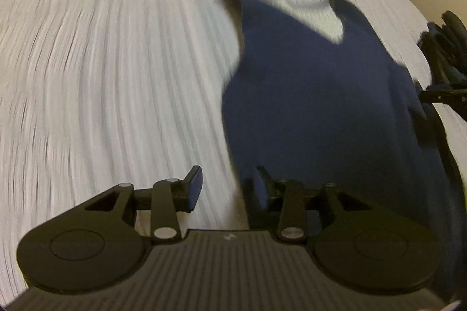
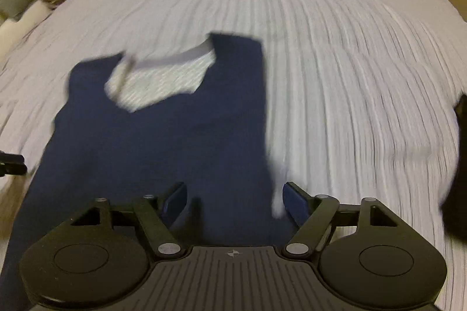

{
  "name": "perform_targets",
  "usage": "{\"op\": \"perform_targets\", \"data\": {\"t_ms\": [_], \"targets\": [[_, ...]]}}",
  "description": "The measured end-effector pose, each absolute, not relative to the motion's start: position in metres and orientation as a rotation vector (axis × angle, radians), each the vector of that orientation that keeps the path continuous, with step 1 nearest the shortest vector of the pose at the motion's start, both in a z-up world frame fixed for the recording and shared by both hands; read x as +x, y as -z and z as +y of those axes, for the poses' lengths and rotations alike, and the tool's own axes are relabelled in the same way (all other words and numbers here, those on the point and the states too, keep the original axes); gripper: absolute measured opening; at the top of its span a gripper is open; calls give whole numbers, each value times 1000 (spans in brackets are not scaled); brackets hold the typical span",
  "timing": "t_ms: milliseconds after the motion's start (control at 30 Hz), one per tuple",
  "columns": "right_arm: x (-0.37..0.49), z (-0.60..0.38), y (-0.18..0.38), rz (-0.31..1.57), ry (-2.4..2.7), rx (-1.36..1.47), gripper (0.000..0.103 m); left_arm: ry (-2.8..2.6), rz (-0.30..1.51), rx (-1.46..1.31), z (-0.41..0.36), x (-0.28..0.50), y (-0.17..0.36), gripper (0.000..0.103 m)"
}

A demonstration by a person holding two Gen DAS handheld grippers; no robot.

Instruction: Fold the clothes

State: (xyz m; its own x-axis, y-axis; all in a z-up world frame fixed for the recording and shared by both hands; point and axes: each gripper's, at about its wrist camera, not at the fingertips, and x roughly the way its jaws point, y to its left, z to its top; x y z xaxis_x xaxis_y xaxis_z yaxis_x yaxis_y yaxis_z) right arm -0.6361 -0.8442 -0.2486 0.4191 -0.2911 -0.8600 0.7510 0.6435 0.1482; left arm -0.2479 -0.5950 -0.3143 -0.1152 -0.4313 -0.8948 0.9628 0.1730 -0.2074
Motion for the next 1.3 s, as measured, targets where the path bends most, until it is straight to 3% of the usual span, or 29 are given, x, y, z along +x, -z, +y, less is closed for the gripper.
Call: {"op": "perform_targets", "data": {"t_ms": [233,600,1067,1233,1267,1300], "targets": [[-699,-725,242,1022,695,639,75,1268,1265,627,-478,-290,311,38],[-785,-631,268,1167,654,813,75,1140,1336,651,-378,-339,316,38],[-825,-583,260,977,844,931,75,1340,1369,662,-352,-329,329,38],[-823,-578,267,990,794,914,75,1361,1408,592,-349,-326,335,36],[-822,-578,268,995,781,910,75,1361,1413,586,-351,-324,336,34],[-822,-579,270,1000,767,907,75,1360,1414,589,-354,-323,336,26]]}}
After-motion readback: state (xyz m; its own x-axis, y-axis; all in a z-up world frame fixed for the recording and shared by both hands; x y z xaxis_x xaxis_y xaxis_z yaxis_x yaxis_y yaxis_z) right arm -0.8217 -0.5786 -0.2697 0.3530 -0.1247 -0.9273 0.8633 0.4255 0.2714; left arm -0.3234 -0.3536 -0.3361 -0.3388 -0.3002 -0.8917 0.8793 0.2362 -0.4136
